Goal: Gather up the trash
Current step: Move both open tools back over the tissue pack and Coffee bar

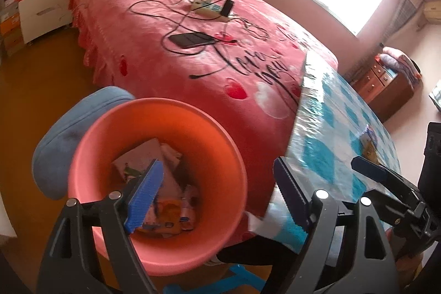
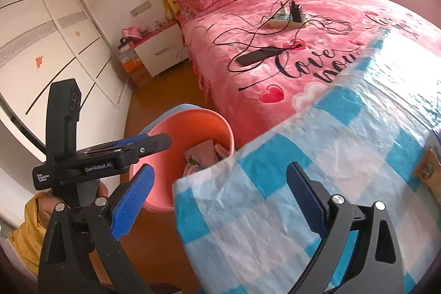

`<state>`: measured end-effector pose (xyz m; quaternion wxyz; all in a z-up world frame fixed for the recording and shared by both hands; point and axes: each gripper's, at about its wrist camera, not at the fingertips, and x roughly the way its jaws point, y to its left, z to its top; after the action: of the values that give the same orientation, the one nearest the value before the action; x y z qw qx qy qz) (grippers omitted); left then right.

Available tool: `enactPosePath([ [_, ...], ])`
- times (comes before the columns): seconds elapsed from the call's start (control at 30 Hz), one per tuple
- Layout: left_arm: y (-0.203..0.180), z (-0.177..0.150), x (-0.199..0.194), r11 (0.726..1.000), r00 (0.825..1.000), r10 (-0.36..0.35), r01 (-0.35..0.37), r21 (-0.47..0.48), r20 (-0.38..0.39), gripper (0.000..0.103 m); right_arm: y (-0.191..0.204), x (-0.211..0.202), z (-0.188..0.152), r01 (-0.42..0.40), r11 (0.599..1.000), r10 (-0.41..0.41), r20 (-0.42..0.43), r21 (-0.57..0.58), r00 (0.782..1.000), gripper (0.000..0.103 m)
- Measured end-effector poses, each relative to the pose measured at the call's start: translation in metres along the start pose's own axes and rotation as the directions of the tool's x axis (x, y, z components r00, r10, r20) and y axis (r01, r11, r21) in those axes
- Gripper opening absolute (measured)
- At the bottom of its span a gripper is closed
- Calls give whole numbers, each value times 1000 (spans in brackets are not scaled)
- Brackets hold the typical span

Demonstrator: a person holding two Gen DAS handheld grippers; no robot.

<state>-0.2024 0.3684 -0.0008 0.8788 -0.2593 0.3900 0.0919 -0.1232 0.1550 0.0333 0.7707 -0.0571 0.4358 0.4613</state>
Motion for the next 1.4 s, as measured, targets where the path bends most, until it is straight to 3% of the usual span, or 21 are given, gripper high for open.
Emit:
enactPosePath([
  [0.73, -89, -6, 3, 990, 999, -24, 27, 141, -20, 88, -39, -70, -23, 23, 998, -31, 138, 61, 990, 95],
  [1.4, -163, -18, 8, 958, 999, -24, 37, 283, -48, 88, -82, -125, -39, 61, 990, -88, 224, 125, 971, 95],
])
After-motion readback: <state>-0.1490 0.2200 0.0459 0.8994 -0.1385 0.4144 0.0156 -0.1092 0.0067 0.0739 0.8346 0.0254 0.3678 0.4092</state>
